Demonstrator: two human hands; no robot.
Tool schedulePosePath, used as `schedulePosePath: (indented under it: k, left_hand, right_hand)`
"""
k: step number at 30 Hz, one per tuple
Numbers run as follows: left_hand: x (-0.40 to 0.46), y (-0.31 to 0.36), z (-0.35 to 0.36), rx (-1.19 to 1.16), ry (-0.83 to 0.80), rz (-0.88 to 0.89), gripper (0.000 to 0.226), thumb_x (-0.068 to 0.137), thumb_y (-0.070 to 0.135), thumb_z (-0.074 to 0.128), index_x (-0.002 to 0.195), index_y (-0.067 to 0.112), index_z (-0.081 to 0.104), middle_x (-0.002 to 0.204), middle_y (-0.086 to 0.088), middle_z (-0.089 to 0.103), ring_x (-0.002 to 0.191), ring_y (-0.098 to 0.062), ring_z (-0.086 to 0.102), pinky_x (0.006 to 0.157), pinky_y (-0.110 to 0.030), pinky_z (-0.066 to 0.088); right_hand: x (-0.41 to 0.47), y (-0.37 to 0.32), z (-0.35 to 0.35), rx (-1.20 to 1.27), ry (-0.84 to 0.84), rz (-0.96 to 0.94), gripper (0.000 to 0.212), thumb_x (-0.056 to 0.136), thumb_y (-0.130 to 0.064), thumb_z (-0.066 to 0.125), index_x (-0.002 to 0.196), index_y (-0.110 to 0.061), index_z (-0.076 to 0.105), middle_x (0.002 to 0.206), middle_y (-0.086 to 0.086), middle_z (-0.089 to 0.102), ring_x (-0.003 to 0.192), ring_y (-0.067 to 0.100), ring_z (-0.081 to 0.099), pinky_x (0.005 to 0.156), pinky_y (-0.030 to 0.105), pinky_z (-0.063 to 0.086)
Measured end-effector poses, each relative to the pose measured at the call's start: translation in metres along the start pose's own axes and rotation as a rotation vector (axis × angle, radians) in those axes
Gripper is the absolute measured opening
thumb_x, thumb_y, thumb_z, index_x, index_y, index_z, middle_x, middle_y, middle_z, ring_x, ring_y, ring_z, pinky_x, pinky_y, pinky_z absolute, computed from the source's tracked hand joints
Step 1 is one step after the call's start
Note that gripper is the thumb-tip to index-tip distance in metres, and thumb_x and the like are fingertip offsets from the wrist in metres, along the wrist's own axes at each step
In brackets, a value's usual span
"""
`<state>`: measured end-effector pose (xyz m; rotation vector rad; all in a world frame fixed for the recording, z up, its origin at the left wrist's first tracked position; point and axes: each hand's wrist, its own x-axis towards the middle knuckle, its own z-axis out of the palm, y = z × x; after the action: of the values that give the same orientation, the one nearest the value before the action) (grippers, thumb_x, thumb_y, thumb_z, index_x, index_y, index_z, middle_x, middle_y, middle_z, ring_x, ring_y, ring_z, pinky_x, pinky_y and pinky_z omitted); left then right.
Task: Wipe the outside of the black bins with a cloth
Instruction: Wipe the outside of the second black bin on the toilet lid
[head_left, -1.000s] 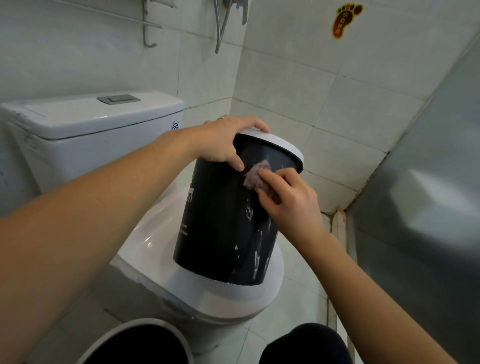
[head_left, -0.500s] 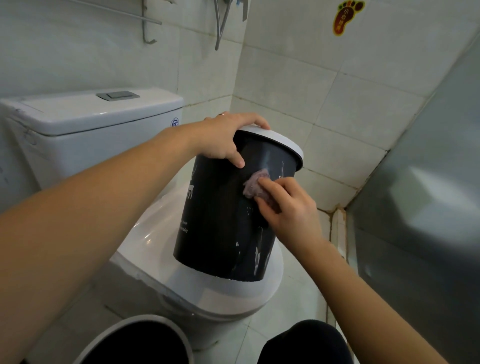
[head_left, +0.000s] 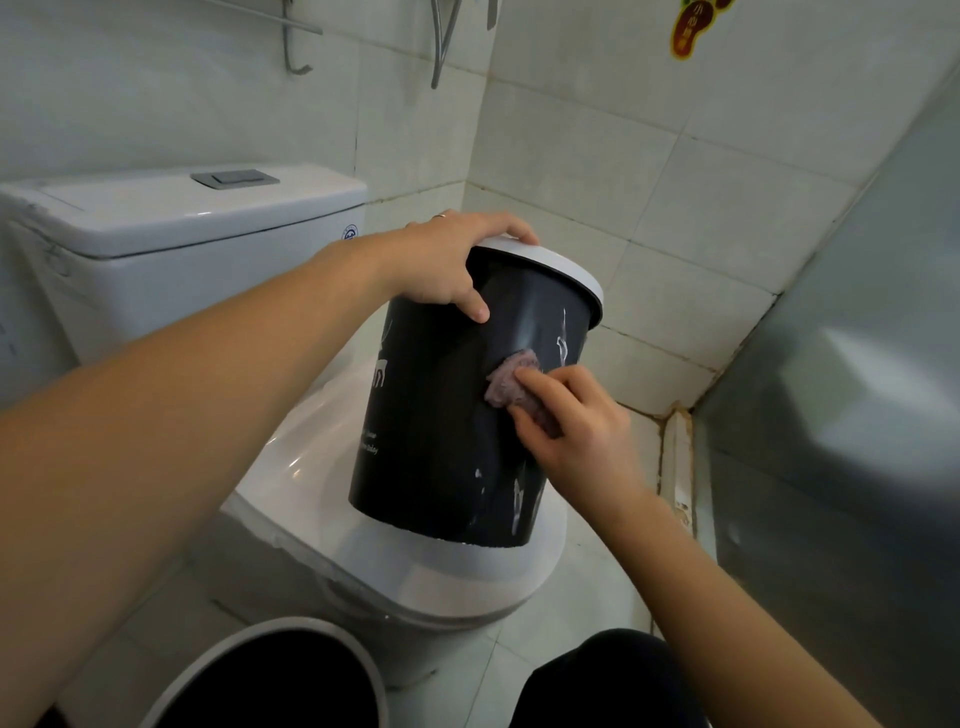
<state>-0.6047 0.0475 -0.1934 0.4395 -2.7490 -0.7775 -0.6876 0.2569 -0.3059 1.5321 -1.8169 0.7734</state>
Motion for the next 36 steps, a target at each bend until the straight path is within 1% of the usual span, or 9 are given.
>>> schedulePosePath:
  k: [7,13,15,19,22,25,28,30,36]
  left_hand:
    - [-0.001,-0.004,-0.001,-0.028,-0.01,-0.006,0.082,0.068,0.016,0.086,0.126,0.057,0.044,0.135,-0.003,0.046,0.12,-0.029,0.05,0.104,-0.049,0.043]
    - [0.003,0.0,0.003,0.0,0.002,-0.01,0.084,0.066,0.018,0.087,0.125,0.059,0.043,0.136,-0.004,0.047,0.122,-0.03,0.049,0.106,-0.049,0.041]
    - [0.003,-0.001,0.003,0.004,0.002,-0.011,0.084,0.066,0.018,0.087,0.124,0.06,0.043,0.136,-0.005,0.047,0.121,-0.03,0.049,0.106,-0.049,0.041]
    - [0.003,-0.004,0.001,-0.015,0.005,-0.025,0.083,0.068,0.018,0.086,0.123,0.062,0.043,0.136,-0.003,0.046,0.121,-0.03,0.049,0.105,-0.05,0.042]
    - [0.002,-0.004,0.001,-0.033,-0.004,-0.016,0.083,0.068,0.017,0.086,0.123,0.062,0.043,0.136,-0.002,0.046,0.12,-0.029,0.05,0.104,-0.05,0.044]
    - [0.002,-0.003,0.001,-0.036,-0.005,-0.004,0.083,0.067,0.016,0.086,0.122,0.062,0.044,0.136,-0.003,0.047,0.119,-0.028,0.051,0.103,-0.049,0.044]
    - [0.002,-0.004,0.002,-0.034,0.008,-0.005,0.083,0.067,0.016,0.086,0.122,0.062,0.043,0.135,-0.003,0.047,0.118,-0.027,0.051,0.103,-0.048,0.045]
    - [0.002,-0.004,0.002,-0.041,0.013,-0.007,0.082,0.068,0.016,0.086,0.121,0.063,0.043,0.134,-0.003,0.048,0.117,-0.027,0.051,0.103,-0.048,0.045]
    - [0.0,-0.005,0.0,-0.06,0.002,0.015,0.081,0.069,0.013,0.085,0.122,0.06,0.044,0.132,0.001,0.049,0.115,-0.024,0.052,0.1,-0.045,0.046]
  right_hand:
    - [-0.041,-0.009,-0.001,0.063,-0.189,-0.214,0.022,0.086,-0.019,0.072,0.107,-0.012,0.074,0.088,0.008,0.062,0.071,0.022,0.059,0.053,0.036,0.052]
    - [-0.007,0.001,-0.004,-0.015,-0.055,-0.083,0.026,0.086,-0.015,0.074,0.111,-0.009,0.072,0.09,0.011,0.062,0.071,0.022,0.058,0.056,0.037,0.053]
    - [-0.013,-0.005,-0.002,-0.015,-0.053,-0.1,0.022,0.086,-0.016,0.073,0.108,-0.011,0.073,0.089,0.01,0.061,0.07,0.021,0.057,0.055,0.036,0.052]
    - [-0.052,-0.018,0.003,0.032,-0.172,-0.235,0.016,0.09,-0.019,0.067,0.104,-0.015,0.074,0.084,0.008,0.061,0.067,0.023,0.056,0.052,0.036,0.05]
    - [-0.062,-0.015,-0.001,0.007,-0.245,-0.326,0.017,0.091,-0.021,0.067,0.106,-0.016,0.074,0.088,0.008,0.063,0.069,0.022,0.058,0.052,0.035,0.05]
    - [-0.048,-0.009,-0.002,-0.036,-0.164,-0.241,0.019,0.091,-0.02,0.066,0.108,-0.015,0.073,0.088,0.008,0.063,0.071,0.024,0.06,0.052,0.036,0.051]
    - [-0.036,-0.007,-0.001,-0.051,-0.089,-0.111,0.021,0.086,-0.016,0.073,0.107,-0.012,0.074,0.089,0.008,0.063,0.072,0.023,0.06,0.049,0.036,0.051]
    - [-0.043,-0.011,0.002,-0.033,-0.087,-0.108,0.021,0.085,-0.015,0.073,0.106,-0.012,0.074,0.089,0.008,0.063,0.071,0.021,0.058,0.049,0.034,0.05]
    - [-0.071,-0.013,-0.001,-0.015,-0.224,-0.349,0.015,0.088,-0.019,0.068,0.101,-0.015,0.075,0.084,0.007,0.063,0.066,0.021,0.057,0.05,0.033,0.049]
